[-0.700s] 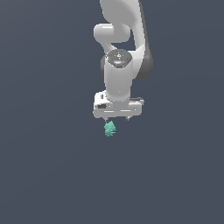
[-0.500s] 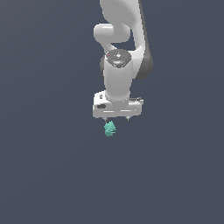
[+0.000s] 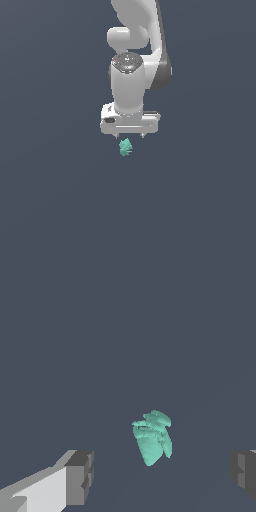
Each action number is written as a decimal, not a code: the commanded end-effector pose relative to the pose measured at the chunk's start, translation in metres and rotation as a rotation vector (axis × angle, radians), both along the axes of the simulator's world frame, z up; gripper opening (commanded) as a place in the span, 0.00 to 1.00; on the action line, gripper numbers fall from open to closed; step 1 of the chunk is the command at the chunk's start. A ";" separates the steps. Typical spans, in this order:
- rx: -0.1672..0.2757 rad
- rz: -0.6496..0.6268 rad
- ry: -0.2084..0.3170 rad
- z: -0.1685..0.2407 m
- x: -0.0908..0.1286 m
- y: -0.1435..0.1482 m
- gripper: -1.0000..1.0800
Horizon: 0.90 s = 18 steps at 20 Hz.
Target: Pick up the object and move it to a goal position.
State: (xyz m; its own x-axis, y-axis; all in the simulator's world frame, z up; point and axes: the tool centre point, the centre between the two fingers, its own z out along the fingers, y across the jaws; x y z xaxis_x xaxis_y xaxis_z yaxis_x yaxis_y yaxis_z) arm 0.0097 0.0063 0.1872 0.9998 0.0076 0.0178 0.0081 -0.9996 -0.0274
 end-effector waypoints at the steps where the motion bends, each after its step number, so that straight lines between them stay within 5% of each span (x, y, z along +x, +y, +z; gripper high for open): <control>1: -0.001 0.007 0.001 -0.002 -0.001 0.000 0.96; 18: -0.026 0.272 0.008 -0.066 -0.021 -0.016 0.96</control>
